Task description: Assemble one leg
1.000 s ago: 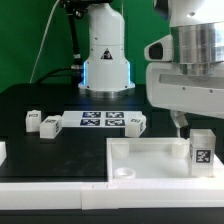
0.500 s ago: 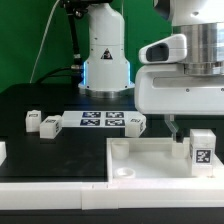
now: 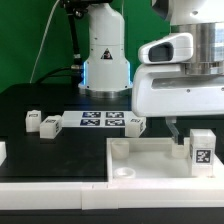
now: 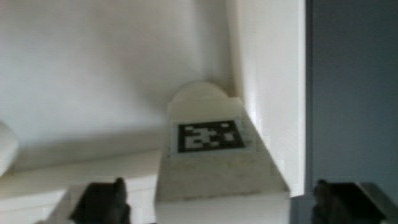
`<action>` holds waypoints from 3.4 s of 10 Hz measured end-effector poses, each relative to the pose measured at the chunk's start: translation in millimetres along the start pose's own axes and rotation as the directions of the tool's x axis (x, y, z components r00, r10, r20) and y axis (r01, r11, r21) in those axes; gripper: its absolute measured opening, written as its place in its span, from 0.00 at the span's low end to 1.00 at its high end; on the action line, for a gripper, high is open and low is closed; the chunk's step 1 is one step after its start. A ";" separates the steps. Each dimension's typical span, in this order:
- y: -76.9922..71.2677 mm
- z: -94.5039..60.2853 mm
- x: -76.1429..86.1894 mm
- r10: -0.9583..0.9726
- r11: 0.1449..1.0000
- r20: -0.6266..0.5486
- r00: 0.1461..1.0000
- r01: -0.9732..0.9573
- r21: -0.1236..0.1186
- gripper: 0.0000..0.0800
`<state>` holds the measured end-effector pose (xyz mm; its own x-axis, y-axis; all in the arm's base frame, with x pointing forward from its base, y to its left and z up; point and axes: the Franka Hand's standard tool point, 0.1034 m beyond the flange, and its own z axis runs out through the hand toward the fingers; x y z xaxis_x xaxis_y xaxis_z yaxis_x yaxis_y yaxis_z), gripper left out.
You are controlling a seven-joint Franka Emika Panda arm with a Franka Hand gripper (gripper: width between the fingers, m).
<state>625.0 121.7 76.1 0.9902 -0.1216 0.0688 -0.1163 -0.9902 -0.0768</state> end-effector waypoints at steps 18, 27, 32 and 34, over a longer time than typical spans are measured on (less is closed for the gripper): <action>-0.2 1.1 0.2 0.997 0.079 0.021 0.079 -0.997 -0.006 0.59; -3.8 1.8 1.2 0.434 0.901 -0.014 0.901 -0.434 -0.005 0.81; -2.2 0.5 2.2 0.070 0.997 -0.018 0.997 -0.071 -0.030 0.81; -2.1 0.7 2.2 0.073 0.997 -0.017 0.997 -0.074 -0.030 0.81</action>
Offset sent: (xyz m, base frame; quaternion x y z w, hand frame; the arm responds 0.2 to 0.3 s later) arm 0.0000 0.0000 0.0000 0.0000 0.0000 0.0899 0.9960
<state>627.5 123.6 75.7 0.9775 -0.1952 0.0802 -0.1915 -0.9801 -0.0516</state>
